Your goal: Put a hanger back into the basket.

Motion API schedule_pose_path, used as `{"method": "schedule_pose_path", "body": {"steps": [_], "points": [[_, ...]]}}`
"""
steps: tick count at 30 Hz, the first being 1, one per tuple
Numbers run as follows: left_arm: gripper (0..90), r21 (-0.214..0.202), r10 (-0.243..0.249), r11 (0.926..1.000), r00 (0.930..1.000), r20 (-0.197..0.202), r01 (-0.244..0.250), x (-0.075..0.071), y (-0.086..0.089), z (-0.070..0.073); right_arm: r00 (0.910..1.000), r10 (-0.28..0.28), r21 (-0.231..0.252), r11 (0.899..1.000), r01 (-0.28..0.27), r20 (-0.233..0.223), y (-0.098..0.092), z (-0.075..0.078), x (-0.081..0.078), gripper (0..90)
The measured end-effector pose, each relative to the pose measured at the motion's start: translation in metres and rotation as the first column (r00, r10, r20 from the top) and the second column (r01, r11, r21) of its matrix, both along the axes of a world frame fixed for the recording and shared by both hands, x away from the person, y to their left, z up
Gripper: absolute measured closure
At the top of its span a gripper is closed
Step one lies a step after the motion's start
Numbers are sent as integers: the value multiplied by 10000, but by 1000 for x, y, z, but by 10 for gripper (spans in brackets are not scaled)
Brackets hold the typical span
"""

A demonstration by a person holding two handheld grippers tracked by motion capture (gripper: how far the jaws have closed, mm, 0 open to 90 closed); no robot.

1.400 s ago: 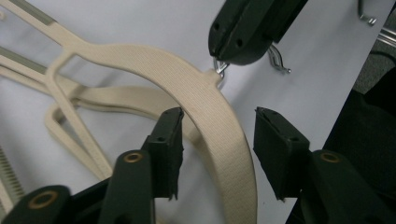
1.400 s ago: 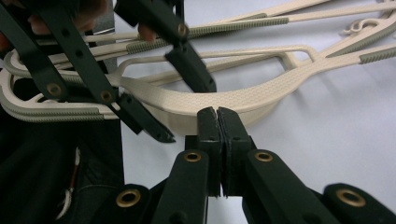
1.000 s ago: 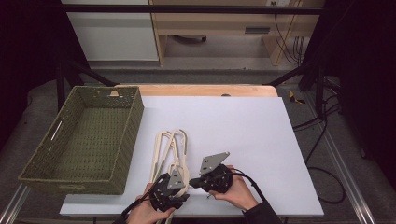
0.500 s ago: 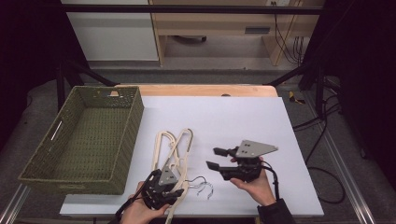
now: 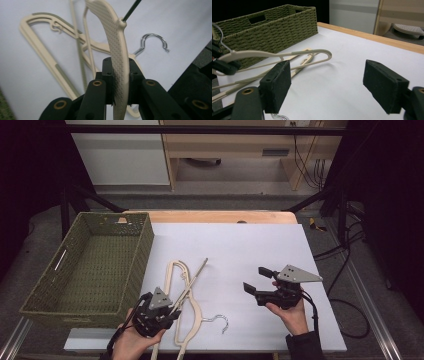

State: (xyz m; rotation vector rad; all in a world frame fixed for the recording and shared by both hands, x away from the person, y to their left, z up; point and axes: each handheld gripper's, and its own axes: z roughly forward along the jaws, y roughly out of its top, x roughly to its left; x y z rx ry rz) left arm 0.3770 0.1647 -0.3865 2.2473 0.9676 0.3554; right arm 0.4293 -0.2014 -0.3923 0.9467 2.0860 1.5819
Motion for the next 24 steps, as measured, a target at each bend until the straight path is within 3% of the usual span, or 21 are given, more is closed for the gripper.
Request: {"method": "schedule_pose_path", "body": {"steps": [4, 7, 11, 15, 18, 20, 24], "points": [[842, -47, 400, 9992, 9988, 278, -399, 3, 10, 5, 9999, -115, -154, 9998, 114, -79, 0, -2, 1, 195], [854, -505, 70, 9987, 10000, 22, -68, 4, 16, 8, 9998, -158, -160, 9997, 156, -99, -1, -2, 1, 192], [854, -682, 81, 9977, 9987, 494, -47, 1, 18, 14, 9998, -212, -144, 9997, 211, -62, -4, -1, 0, 180], [854, -1391, -325, 9894, 9970, 709, 422, 0, 24, 24, 9997, -226, -55, 9997, 226, 30, -8, 0, -1, 153], [855, -1818, -317, 9821, 9942, 1029, 501, -3, 33, 38, 9993, -341, 142, 9993, 339, 182, -12, 2, -3, 127], [855, -1883, -268, 9810, 9935, 1109, 475, -3, 35, 42, 9989, -414, 171, 9990, 410, 221, -14, 3, -4, 119], [854, -2280, -315, 9715, 9882, 1500, 656, -5, 44, 58, 9982, -544, 181, 9984, 539, 254, -16, 4, -4, 110]]}}
